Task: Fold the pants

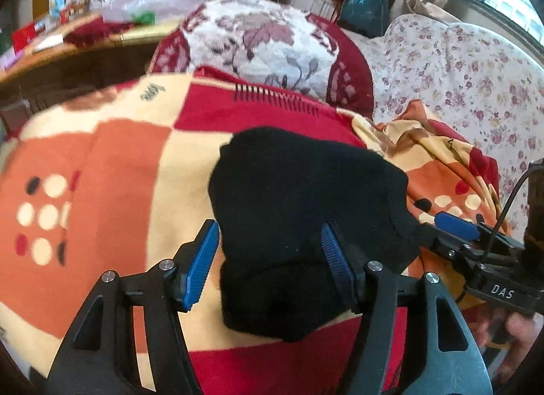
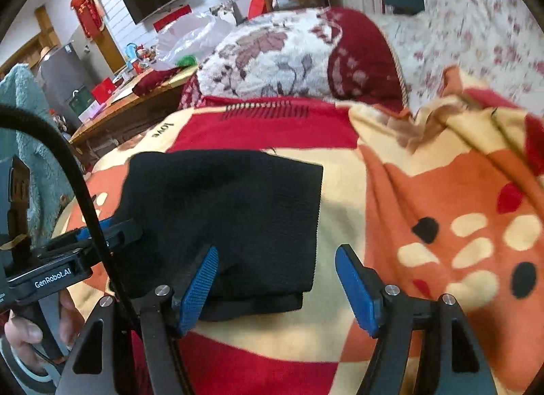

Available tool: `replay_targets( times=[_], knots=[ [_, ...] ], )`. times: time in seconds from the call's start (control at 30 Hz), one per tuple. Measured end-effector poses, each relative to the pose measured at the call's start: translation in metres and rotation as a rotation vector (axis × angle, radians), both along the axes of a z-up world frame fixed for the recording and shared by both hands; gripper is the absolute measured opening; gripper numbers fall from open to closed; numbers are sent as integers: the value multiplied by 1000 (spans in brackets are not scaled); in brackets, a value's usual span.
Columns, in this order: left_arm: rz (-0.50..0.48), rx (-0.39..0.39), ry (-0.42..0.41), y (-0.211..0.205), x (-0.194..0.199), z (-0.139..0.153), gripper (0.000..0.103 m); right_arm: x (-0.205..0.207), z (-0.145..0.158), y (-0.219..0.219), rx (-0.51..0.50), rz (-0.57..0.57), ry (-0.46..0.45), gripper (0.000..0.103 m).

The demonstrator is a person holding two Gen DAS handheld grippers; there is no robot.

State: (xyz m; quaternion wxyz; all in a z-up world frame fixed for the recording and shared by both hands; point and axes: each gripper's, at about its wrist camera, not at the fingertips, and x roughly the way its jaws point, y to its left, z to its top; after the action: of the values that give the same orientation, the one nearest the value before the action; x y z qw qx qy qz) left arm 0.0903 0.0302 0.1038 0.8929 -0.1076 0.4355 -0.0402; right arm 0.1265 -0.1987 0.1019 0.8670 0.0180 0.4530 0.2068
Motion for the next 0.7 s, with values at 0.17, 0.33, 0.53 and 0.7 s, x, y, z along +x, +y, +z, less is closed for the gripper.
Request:
replay_targets(
  times=[0.17,0.33,0.53,0.7],
  knots=[
    [24,66,-54,-2,-23,23,63,-15,14,5,20,-2,-13,69],
    [42,134,-84,-4,-45,39,63,-35,22,12,27,5,-30,69],
    [52,171,-126,-12,-65,56,63,-53,36,12,49,-1,-62,69],
    [43,169,-125,-21,-71,63,63,-65,47,11,35,-5,-95,69]
  ],
)
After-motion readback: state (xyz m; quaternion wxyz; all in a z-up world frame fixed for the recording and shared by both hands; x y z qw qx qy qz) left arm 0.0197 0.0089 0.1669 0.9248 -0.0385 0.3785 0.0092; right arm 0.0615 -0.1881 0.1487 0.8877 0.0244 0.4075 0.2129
